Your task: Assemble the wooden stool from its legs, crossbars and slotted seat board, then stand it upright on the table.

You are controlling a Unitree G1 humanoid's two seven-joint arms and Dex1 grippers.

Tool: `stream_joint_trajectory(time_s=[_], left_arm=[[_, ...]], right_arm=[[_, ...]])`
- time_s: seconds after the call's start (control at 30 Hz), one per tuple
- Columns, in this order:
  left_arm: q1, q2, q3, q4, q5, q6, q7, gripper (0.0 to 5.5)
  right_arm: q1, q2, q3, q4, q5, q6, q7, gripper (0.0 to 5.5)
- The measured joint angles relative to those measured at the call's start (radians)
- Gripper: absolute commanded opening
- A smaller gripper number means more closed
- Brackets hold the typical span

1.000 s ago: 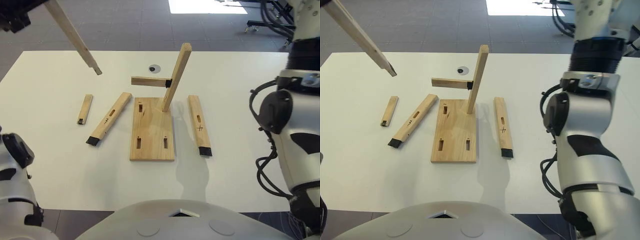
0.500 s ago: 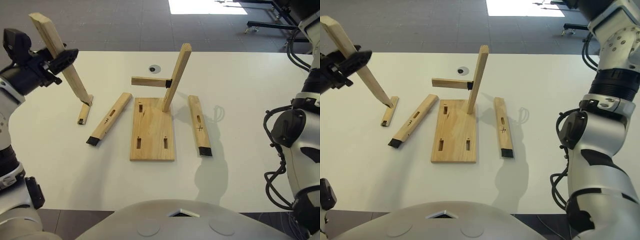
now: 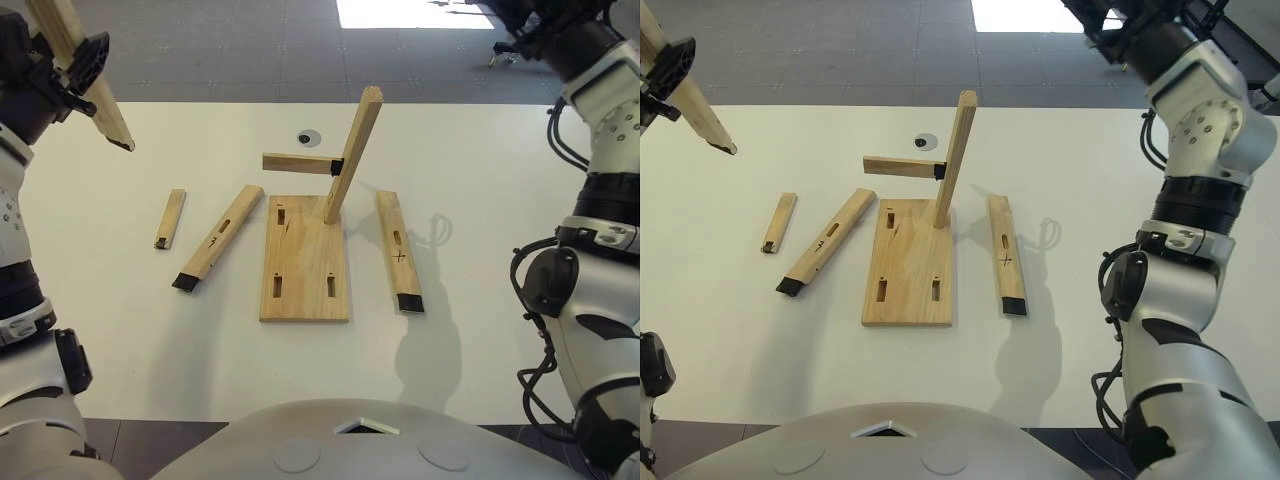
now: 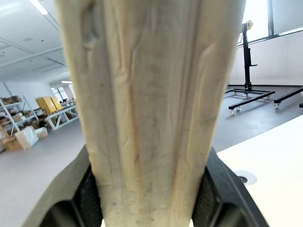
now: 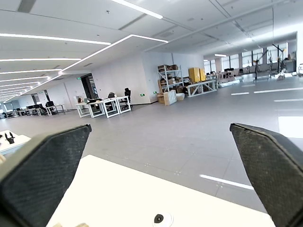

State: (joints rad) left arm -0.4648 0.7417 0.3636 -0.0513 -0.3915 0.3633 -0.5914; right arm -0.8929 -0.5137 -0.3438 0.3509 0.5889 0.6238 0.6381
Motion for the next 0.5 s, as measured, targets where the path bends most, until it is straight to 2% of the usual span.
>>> stream_joint_trajectory(time_s=[0.1,0.27,0.43,0.5], left_arm=[[0.029,-0.039,0.017,-0.004,-0.068,-0.017,-0.037,2.02],[0.095,-0.07,0.054,0.013,-0.213,0.104,-0.086,2.02],[0.209,-0.176,0.156,0.031,-0.395,0.107,-0.185,2.02],[0.223,-0.215,0.208,0.037,-0.529,0.135,-0.246,2.02]], right_arm=[[0.021,0.016,0.001,-0.023,0.004,0.009,-0.021,5.4],[0.031,0.036,0.006,-0.042,0.009,0.019,-0.034,5.4],[0.03,0.06,0.039,-0.004,0.008,0.02,-0.021,5.4],[0.017,0.062,0.054,0.033,0.003,0.019,-0.01,5.4]])
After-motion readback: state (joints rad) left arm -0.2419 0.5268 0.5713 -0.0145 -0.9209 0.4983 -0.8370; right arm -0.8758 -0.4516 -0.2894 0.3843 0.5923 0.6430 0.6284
